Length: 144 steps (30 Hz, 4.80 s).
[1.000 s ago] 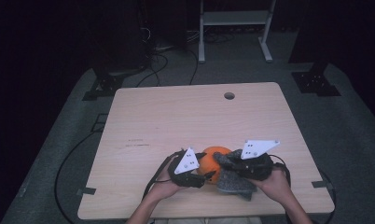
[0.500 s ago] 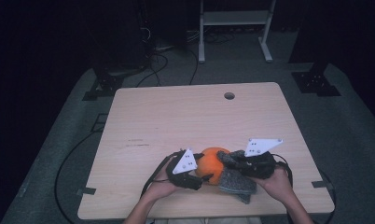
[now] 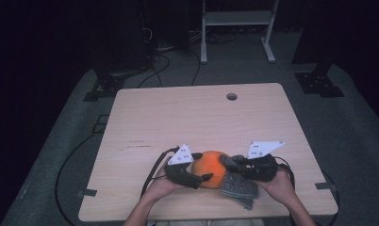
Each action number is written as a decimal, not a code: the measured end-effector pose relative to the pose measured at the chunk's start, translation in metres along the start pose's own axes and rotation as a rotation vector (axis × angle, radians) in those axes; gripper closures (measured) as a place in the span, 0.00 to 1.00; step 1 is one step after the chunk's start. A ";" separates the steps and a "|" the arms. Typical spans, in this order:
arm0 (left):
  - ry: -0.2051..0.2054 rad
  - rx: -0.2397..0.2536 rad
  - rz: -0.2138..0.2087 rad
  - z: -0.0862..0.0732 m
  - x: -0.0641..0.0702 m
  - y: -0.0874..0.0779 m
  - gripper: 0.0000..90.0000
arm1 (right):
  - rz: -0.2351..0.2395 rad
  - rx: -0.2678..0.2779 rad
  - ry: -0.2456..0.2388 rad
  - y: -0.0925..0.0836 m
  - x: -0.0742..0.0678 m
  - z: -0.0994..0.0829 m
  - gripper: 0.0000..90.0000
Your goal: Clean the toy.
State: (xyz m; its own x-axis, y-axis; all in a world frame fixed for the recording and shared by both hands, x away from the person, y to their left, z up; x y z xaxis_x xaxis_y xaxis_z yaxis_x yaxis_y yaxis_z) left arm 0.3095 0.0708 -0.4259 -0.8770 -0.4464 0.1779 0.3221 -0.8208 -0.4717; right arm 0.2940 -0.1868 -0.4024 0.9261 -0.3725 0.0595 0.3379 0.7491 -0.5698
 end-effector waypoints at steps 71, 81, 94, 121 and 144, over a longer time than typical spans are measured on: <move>-0.113 -0.032 -0.044 -0.018 -0.023 -0.005 0.21 | 0.088 0.046 0.099 0.013 0.003 -0.013 0.86; 0.022 0.091 0.198 -0.012 0.001 0.005 0.37 | 0.058 0.080 0.150 0.006 0.013 -0.013 0.86; -0.041 0.034 0.096 -0.018 -0.005 0.000 0.26 | 0.081 0.017 0.244 0.022 0.019 -0.031 0.86; -0.114 -0.028 0.056 -0.010 -0.017 -0.009 0.14 | 0.078 0.011 0.161 0.024 0.013 -0.016 0.86; -0.058 -0.063 0.067 -0.019 -0.022 -0.012 0.30 | 0.090 0.042 0.220 0.023 0.018 -0.018 0.86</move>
State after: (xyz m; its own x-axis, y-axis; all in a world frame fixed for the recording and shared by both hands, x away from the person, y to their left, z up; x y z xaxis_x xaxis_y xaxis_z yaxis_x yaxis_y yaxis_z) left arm 0.3179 0.0969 -0.4409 -0.8319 -0.5204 0.1928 0.3542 -0.7654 -0.5373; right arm 0.3155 -0.1858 -0.4292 0.8954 -0.4102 -0.1730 0.2664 0.8050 -0.5301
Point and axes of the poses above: each handheld gripper's, and its own axes: y roughly forward along the jaws, z roughly out of its top, x roughly to its right, the point moved 1 cm from there along y, roughly forward along the jaws, and after that the axes turned 7 degrees about -y, right-handed, at the moved point
